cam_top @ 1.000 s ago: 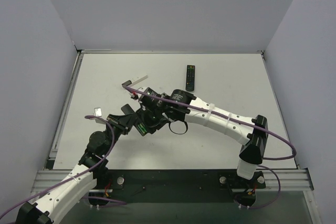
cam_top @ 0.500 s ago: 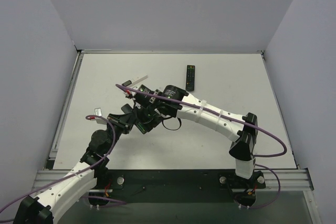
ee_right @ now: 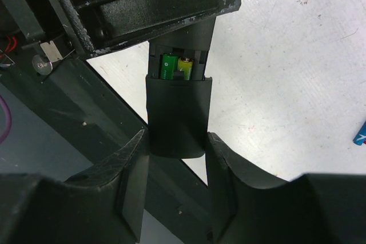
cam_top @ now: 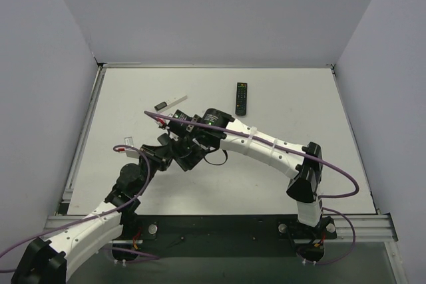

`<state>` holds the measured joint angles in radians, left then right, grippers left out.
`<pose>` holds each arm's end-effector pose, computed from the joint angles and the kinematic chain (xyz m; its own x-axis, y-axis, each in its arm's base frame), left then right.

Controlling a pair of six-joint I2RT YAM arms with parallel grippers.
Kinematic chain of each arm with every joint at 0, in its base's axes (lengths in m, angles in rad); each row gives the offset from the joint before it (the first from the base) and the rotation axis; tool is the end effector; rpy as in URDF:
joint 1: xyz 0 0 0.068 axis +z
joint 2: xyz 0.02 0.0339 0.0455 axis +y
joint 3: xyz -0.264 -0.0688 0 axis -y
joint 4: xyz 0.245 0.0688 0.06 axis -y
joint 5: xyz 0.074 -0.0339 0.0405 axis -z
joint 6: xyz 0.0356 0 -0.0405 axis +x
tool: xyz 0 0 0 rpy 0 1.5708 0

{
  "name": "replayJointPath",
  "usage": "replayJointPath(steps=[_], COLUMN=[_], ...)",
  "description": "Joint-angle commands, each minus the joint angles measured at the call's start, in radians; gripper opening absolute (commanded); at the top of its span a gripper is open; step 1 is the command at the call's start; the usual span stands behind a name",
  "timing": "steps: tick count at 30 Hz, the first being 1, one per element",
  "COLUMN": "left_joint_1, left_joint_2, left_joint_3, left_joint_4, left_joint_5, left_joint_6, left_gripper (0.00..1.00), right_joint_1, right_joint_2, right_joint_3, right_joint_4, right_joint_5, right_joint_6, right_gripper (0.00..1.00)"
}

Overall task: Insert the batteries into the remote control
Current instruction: Load the battery cover into the remote control.

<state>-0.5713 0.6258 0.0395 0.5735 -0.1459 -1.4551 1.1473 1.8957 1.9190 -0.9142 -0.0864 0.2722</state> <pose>0.1311 -0.0781 0.1812 -0.4112 -0.9040 -0.1173 0.0369 0.1120 -0.9930 0.1684 0.3811 0.3443 -0.5580 -0.5861 -0.5875 -0.8104 0.5373 0.2337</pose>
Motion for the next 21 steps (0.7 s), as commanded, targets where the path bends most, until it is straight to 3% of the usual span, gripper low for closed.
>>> replayJointPath(steps=[1, 21], left_joint_1=[-0.016, -0.048], left_joint_2=[0.029, 0.028], left_joint_3=[-0.056, -0.076], left_joint_4=[0.118, 0.249], left_joint_5=[-0.015, -0.027], left_joint_6=[0.004, 0.071], left_gripper=[0.00, 0.00], right_joint_1=[0.006, -0.026], right_joint_2=[0.000, 0.026], right_joint_3=[0.034, 0.044], right_joint_4=[-0.066, -0.069], right_joint_5=[0.007, -0.044], right_joint_6=[-0.016, -0.010], right_gripper=[0.11, 0.12])
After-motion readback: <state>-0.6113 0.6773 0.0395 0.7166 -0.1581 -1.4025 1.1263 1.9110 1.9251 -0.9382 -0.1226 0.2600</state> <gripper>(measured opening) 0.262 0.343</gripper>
